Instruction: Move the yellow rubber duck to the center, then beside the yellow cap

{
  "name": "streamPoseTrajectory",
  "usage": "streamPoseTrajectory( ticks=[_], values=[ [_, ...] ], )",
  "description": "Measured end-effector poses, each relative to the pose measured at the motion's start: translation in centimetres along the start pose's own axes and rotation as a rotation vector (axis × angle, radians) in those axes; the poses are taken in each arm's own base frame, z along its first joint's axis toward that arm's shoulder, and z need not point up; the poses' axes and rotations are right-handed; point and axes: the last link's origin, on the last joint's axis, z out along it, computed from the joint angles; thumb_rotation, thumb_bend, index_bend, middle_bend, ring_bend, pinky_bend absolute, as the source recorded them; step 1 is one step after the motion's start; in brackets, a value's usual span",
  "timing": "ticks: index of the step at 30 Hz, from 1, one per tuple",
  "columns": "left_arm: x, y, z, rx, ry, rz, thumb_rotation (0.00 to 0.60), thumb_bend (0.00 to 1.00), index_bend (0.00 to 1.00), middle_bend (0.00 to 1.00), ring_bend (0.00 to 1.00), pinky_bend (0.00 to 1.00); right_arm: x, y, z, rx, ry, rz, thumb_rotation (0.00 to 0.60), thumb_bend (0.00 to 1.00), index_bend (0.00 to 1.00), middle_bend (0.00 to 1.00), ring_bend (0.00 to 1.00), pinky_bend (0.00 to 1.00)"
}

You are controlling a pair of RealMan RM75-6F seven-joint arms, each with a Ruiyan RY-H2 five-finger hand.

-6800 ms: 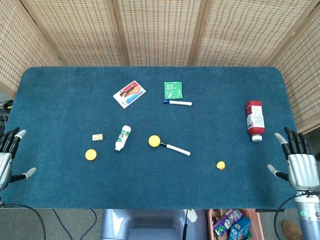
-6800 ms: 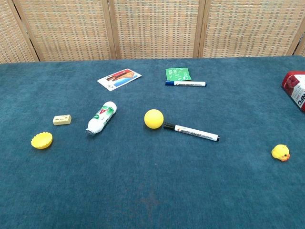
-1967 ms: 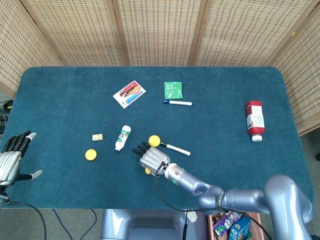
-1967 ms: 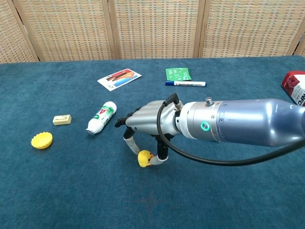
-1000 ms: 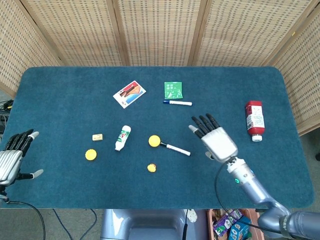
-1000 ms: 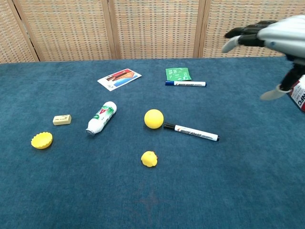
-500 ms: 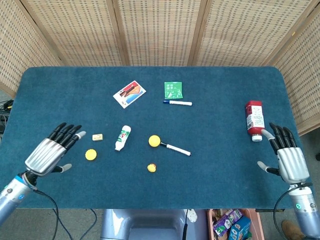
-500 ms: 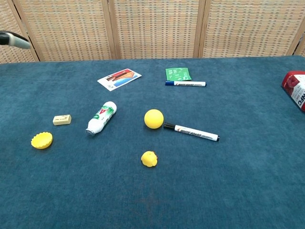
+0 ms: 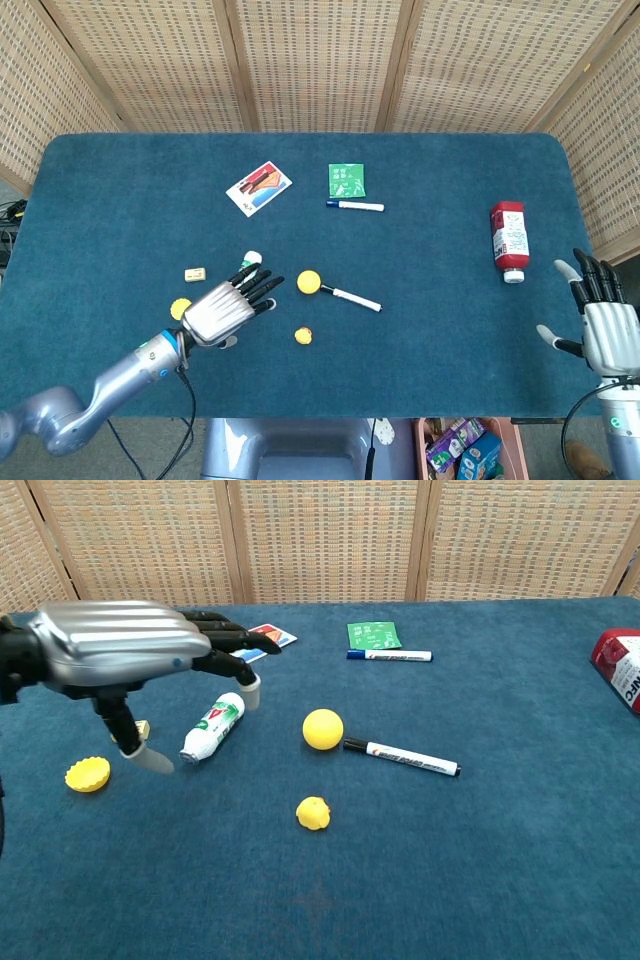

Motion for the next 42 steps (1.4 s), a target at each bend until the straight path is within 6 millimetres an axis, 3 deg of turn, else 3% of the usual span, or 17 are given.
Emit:
streamPoseTrajectory(
  ticks=[6,12,42],
  values=[
    [-0.7,1.5,3.8,-0.007,-0.031,0.013,0.600,0.20,0.30,0.00,0.00,0.00,0.5,0.2,0.1,-0.008,0.005,0.003,0.600,0.01,0.00,0.00,0.00,0.00],
    [-1.5,2.8,6.1,-0.025,-0.058,0.019,0.600,0.22,0.34,0.00,0.00,0.00,0.8,0.0,-0.1,-0.002,0.002,-0.002,0.600,0.01,0.00,0.00,0.00,0.00],
    [-3.9,6.2,9.9,-0.076,-0.134,0.041,0.600,0.24,0.39,0.00,0.00,0.00,1.5,0.1,-0.2,-0.017,0.016,0.000,0.600,0.01,0.00,0.00,0.00,0.00]
  ],
)
